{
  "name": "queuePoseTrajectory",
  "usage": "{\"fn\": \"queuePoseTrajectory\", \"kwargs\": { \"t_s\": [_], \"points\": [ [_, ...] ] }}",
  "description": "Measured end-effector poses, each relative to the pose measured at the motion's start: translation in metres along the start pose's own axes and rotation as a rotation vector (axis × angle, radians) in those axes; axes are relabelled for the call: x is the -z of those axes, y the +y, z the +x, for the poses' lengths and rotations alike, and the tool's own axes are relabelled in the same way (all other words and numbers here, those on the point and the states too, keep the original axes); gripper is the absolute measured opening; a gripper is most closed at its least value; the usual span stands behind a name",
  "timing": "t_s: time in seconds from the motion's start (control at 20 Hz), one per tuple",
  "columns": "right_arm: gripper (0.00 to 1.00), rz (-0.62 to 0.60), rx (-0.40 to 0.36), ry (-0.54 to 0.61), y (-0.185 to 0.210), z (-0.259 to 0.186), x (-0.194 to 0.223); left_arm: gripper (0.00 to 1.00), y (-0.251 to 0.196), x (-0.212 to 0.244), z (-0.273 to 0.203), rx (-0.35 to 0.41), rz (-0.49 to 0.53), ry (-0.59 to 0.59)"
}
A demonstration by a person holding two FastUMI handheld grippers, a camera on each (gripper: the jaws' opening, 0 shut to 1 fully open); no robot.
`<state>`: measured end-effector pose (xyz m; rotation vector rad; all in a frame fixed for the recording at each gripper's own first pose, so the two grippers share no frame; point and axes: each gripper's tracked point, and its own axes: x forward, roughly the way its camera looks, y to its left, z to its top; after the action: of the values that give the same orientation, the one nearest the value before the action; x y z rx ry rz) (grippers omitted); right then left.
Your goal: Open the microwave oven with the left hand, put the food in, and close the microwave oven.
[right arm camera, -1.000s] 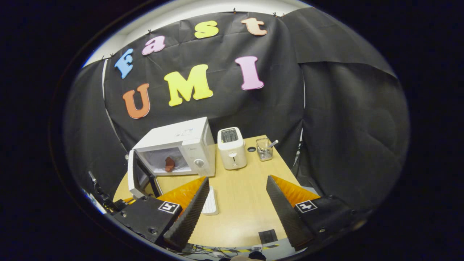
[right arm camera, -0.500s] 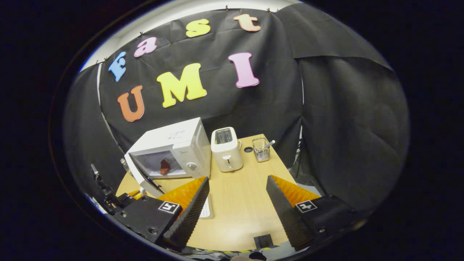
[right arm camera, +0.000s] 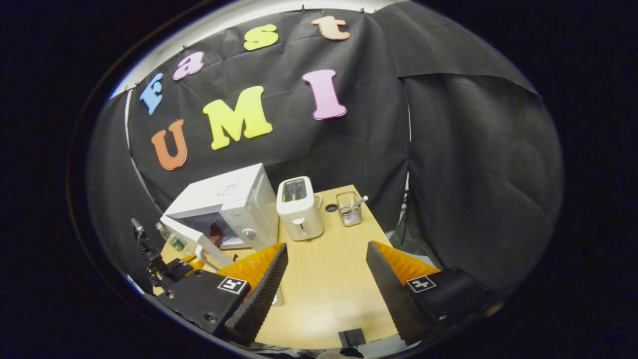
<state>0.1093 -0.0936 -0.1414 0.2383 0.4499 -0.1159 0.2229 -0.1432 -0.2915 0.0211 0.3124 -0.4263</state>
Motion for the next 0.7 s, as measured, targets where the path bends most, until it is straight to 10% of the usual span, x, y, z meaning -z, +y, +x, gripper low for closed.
{"fn": "queuePoseTrajectory", "kwargs": {
  "t_s": [0.7],
  "points": [
    [1.0, -0.002, 0.026, -0.014, -0.007, 0.002, -0.008, 0.0, 0.003, -0.026, 0.079, -0.036, -0.053, 0.004]
  ]
}}
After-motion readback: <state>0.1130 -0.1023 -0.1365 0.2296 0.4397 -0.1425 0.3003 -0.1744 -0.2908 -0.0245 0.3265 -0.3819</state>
